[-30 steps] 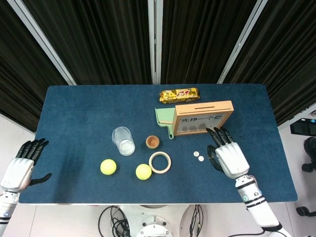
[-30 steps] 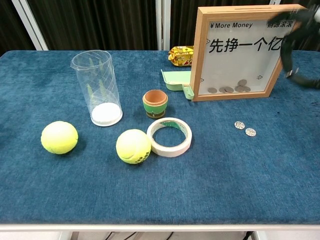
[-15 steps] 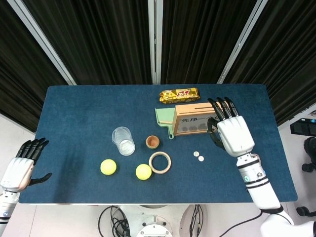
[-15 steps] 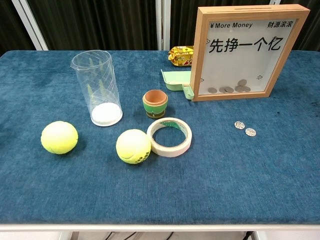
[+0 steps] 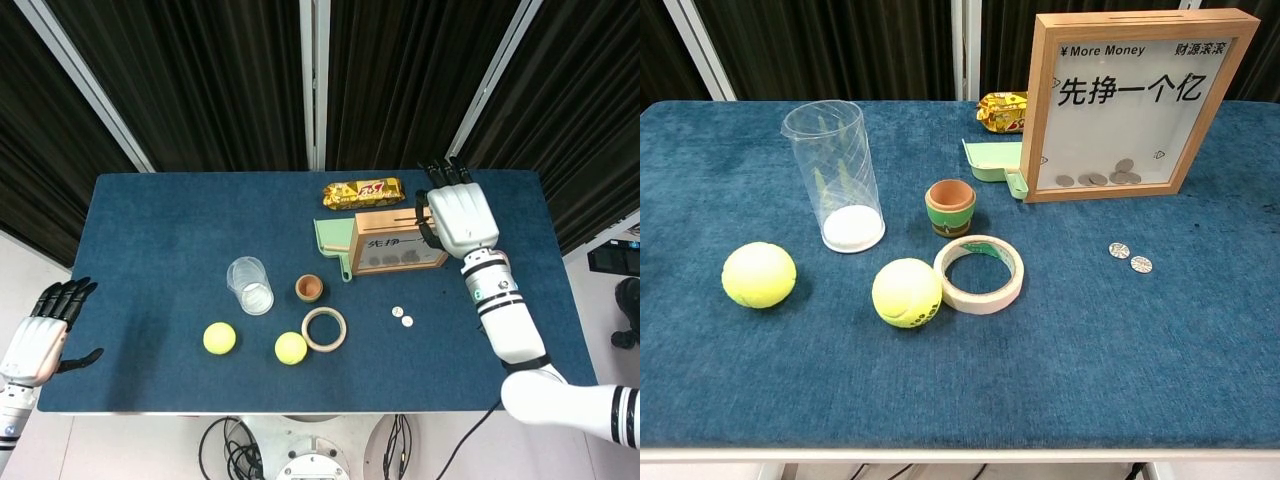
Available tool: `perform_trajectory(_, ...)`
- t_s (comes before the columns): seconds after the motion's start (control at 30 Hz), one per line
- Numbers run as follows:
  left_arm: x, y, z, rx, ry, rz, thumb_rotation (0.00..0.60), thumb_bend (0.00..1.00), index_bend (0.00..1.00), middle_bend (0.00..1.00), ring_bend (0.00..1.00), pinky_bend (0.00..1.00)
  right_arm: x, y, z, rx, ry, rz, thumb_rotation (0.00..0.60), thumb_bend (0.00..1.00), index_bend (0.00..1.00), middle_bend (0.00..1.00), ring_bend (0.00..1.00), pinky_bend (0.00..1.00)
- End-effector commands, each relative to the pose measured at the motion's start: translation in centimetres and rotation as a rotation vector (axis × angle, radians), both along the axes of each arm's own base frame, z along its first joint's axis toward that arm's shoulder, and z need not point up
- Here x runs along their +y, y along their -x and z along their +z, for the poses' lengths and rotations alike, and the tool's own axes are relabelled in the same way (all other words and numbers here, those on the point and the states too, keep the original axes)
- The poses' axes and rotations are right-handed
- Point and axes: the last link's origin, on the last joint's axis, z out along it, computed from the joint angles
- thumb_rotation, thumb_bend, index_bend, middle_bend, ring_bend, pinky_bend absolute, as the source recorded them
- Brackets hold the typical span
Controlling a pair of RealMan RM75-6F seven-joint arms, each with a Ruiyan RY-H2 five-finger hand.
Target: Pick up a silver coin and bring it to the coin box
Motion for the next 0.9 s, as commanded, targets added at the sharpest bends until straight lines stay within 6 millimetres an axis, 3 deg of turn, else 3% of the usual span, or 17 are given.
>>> perform_trajectory(0.03, 0.0, 0.1, 0.1, 0.001, 0.002, 0.003, 0.6, 0.15, 0.05, 0.02, 0.0, 0.0, -1.7, -0.6, 0.4, 0.039, 0.0, -0.041, 0.6, 0.41, 0.72, 0.1, 0.0, 0.0)
perform_trajectory(0.9, 0.0, 0.1, 0.1, -0.009, 0.008, -0.014, 0.6, 0.15, 0.06, 0.02, 0.0, 0.0, -4.4, -0.4, -2.3, 0.076, -0.078, -0.2, 0.6, 0.43, 0.72, 0.11, 0.0, 0.0)
